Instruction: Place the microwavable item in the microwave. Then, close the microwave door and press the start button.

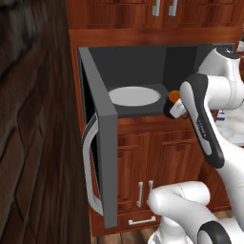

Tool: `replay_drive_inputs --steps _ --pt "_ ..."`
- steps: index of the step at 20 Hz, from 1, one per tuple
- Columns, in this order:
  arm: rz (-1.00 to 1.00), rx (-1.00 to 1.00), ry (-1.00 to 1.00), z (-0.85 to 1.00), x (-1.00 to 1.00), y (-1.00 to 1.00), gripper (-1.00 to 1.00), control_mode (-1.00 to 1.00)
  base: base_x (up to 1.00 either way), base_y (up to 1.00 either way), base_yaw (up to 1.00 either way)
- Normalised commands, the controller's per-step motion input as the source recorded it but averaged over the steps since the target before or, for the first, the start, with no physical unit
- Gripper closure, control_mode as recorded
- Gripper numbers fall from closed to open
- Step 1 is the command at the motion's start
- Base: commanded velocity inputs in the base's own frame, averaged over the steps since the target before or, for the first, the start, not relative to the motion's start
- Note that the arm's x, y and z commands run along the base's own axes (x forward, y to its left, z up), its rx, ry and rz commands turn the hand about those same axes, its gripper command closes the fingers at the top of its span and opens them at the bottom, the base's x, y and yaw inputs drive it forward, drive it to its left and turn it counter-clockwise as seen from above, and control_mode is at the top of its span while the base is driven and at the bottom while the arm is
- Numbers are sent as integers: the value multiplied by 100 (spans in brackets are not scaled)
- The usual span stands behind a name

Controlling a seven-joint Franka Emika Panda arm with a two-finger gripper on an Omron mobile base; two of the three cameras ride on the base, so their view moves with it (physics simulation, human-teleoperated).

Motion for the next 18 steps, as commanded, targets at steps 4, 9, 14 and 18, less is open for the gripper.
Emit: replay_drive_inputs --steps 4,9,14,18 --pt "0 5 -4 0 50 0 100 -100 0 0 0" --pt "0 4 -2 0 54 1 100 -100 0 0 0" --pt "0 3 0 0 54 2 100 -100 0 0 0" --pt "0 0 0 -6 55 8 100 -100 0 0 0"
